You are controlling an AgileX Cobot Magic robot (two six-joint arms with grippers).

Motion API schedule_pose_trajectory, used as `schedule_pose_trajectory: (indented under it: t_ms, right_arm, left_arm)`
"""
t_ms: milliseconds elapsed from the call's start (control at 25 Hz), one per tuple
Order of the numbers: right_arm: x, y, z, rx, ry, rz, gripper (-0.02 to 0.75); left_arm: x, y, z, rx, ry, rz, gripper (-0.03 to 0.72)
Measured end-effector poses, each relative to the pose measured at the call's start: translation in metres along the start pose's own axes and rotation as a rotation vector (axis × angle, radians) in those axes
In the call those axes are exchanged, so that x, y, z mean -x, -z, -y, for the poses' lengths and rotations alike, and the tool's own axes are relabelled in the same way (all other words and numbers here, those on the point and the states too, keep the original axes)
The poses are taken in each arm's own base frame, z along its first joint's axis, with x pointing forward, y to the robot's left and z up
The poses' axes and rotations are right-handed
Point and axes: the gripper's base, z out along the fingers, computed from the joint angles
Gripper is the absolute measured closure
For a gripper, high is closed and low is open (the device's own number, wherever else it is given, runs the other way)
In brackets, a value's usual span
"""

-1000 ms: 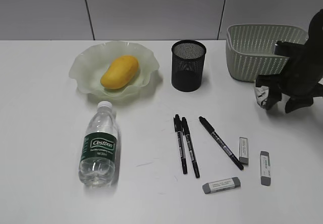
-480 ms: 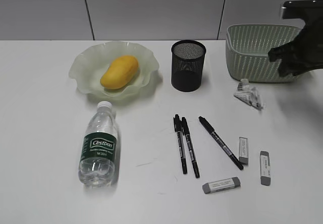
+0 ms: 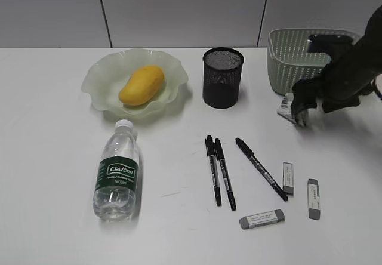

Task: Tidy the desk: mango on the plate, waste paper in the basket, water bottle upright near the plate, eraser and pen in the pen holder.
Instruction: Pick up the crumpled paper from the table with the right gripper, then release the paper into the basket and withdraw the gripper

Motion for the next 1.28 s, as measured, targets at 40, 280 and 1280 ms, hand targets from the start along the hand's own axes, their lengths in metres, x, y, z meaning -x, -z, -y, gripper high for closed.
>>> schedule_pose_trajectory:
  t_ms: [40,280,1280]
  right_arm:
    - [-0.003,-0.009,-0.001,0.017,-0.001,-0.016,0.137]
    - [-0.007,-0.019,-0.019,0.066,0.049,-0.033,0.667]
    - [0.069,0.151,0.009,-0.143,0.076,0.289,0.181]
  left_arm:
    - [0.0,0.0,0.0,0.0,0.0,0.0,0.235]
    - [0.0,0.0,0.0,0.0,0.0,0.0,0.235]
    - [0.0,0.0,0.0,-0.001,0.0,0.0,0.254]
